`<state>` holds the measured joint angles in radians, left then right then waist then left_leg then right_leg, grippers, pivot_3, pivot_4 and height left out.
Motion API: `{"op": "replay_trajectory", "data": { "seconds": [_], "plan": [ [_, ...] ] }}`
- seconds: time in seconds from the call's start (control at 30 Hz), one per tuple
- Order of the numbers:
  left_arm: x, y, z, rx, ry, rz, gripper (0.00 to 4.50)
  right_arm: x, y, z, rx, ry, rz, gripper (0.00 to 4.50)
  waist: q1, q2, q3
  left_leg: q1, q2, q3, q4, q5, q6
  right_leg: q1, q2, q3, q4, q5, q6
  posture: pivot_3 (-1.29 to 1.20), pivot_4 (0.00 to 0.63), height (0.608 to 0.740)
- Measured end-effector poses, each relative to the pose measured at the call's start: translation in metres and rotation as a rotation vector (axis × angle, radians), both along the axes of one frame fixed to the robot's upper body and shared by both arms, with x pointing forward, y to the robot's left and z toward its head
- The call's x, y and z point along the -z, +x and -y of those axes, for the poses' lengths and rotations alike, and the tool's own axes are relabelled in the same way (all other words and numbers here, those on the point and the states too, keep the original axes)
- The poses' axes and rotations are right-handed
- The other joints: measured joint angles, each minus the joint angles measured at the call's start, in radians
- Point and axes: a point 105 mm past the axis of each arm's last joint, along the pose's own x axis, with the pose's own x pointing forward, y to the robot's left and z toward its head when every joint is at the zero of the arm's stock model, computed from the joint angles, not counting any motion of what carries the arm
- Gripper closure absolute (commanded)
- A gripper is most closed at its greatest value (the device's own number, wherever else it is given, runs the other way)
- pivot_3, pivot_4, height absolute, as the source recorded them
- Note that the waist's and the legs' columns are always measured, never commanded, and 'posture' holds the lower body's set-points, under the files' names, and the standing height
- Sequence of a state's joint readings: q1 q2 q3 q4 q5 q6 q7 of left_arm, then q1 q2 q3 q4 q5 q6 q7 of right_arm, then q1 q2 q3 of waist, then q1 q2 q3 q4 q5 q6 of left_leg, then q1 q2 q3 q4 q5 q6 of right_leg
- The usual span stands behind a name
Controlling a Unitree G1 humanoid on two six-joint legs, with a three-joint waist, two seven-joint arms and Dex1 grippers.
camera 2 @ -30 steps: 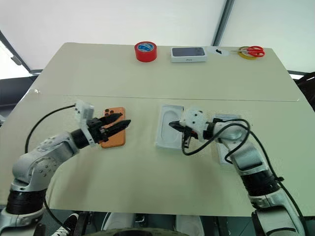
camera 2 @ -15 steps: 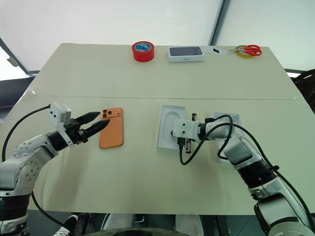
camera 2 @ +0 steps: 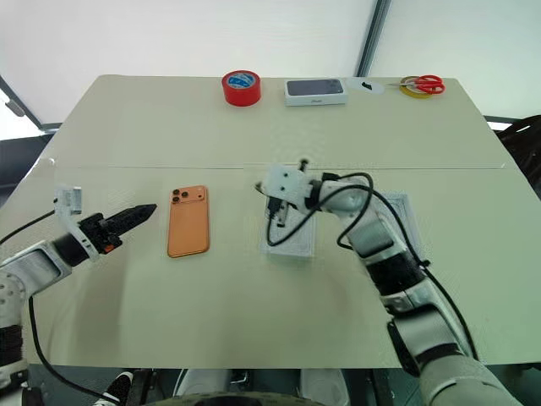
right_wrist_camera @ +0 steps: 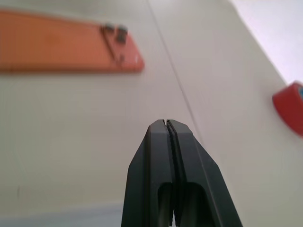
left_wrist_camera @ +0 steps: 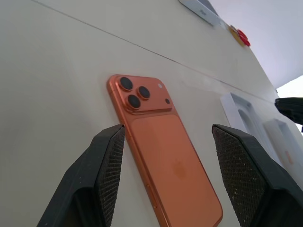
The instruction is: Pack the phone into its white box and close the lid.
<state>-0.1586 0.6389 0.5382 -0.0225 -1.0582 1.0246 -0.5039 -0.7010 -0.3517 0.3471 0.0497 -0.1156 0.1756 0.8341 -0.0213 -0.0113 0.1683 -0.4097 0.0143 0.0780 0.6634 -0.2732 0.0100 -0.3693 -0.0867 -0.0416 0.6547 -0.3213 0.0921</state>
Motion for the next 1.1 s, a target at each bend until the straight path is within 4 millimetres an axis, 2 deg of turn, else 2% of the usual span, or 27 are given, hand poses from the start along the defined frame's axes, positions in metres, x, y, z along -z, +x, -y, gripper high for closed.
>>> {"op": "replay_trajectory", "data": {
  "seconds": [0.07, 0.13, 0.2, 0.33, 0.43, 0.77, 1.1],
  "plan": [
    [0.005, -0.001, -0.002, -0.013, -0.005, -0.032, 1.42, 0.01, -0.005, -0.022, -0.05, -0.036, 0.005, 4.45, 0.002, 0.0, 0.0, 0.0, -0.001, 0.0, 0.0, 0.0, 0.0, 0.0, 0.0, 0.0, 0.0, 0.0, 0.0, 0.0, 0.15, 0.73],
    [0.013, -0.002, 0.002, -0.007, -0.01, -0.061, 1.42, 0.028, -0.009, -0.038, -0.084, -0.094, -0.019, 4.45, 0.003, 0.0, 0.0, 0.0, -0.002, 0.0, 0.0, 0.0, 0.0, 0.0, -0.001, 0.0, 0.001, 0.0, 0.0, 0.0, 0.15, 0.73],
    [0.018, -0.002, 0.007, 0.004, -0.029, -0.074, 1.42, 0.041, -0.009, -0.049, -0.098, -0.146, -0.047, 4.45, 0.002, -0.001, 0.0, 0.0, -0.002, 0.0, 0.001, 0.0, 0.0, -0.001, -0.001, 0.0, 0.002, 0.0, 0.0, 0.0, 0.15, 0.73],
    [0.027, -0.001, 0.017, 0.02, -0.037, -0.093, 1.42, 0.054, -0.003, -0.064, -0.11, -0.271, -0.079, 4.45, -0.002, -0.001, 0.0, 0.0, -0.002, 0.0, 0.0, 0.0, -0.001, -0.003, -0.001, 0.0, 0.005, 0.0, 0.0, 0.0, 0.15, 0.73],
    [0.031, 0.0, 0.024, 0.04, -0.046, -0.108, 1.42, 0.067, 0.0, -0.066, -0.108, -0.334, -0.104, 4.45, -0.003, -0.001, 0.0, 0.0, -0.002, 0.001, 0.0, 0.0, -0.001, -0.003, -0.001, 0.0, 0.006, 0.0, 0.0, 0.0, 0.15, 0.73],
    [0.035, 0.01, 0.04, 0.106, 0.028, -0.121, 1.42, 0.07, 0.003, -0.074, -0.135, -0.358, -0.075, 4.45, -0.002, 0.0, -0.003, 0.002, -0.002, 0.001, 0.0, 0.0, -0.002, -0.003, -0.001, 0.0, 0.006, 0.0, 0.0, 0.0, 0.15, 0.73],
    [0.036, 0.02, 0.054, 0.122, -0.015, -0.154, 1.42, 0.072, 0.007, -0.066, -0.107, -0.369, -0.096, 4.45, 0.011, 0.003, -0.008, 0.003, -0.005, -0.001, 0.0, 0.0, -0.001, -0.003, -0.005, 0.0, 0.007, 0.0, 0.0, 0.0, 0.15, 0.73]
  ]
}}
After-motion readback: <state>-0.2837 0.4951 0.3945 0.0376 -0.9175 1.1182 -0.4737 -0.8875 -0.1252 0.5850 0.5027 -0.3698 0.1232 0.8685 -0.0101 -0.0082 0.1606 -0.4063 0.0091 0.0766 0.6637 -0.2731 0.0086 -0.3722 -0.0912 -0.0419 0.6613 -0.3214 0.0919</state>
